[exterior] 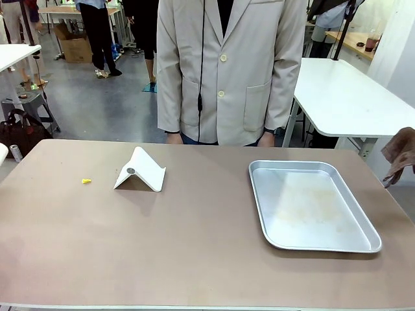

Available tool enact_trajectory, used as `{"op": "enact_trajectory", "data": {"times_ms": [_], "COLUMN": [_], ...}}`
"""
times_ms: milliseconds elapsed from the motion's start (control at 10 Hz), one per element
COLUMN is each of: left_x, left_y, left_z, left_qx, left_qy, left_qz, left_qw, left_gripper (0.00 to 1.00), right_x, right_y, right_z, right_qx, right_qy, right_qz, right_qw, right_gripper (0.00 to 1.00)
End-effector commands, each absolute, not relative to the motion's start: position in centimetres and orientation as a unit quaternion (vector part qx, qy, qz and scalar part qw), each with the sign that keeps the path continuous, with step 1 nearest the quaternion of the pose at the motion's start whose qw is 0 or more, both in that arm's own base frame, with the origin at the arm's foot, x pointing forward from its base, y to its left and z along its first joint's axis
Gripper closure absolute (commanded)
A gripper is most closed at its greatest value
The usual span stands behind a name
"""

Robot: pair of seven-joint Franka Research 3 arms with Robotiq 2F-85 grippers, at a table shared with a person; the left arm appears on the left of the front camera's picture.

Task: Clean the surface of the table.
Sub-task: Clean the area not pointed to by the person.

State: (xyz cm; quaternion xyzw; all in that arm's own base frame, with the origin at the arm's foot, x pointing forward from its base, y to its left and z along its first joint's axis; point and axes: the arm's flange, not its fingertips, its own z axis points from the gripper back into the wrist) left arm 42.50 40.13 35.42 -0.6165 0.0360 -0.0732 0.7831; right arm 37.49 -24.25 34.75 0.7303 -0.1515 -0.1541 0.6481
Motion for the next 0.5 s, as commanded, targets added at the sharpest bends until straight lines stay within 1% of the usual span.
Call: {"op": "enact_trajectory", "data": {"times_ms": [0, 400], "left_x": [43.25, 43.94], "left_y": [42.93, 42.47], "left_z": [37.5, 37.24], "left_qx": [-0.626, -0.625], "left_qy": [0.037, 0.042], "left_qz": [-0.062, -0.052], "left_qw": [0.777, 0.778], "left_gripper": [0.78, 0.78], "right_x": [37.41, 37.41], "right_y": [-24.28, -24.28], "right_z": [35.1, 35.1], "right_qx": [0.73, 0.73], "right_qy": [-0.154, -0.154], "right_qz": [-0.152, -0.152], "right_qw": [0.648, 0.648], "right_gripper": [0.9, 0.9]}}
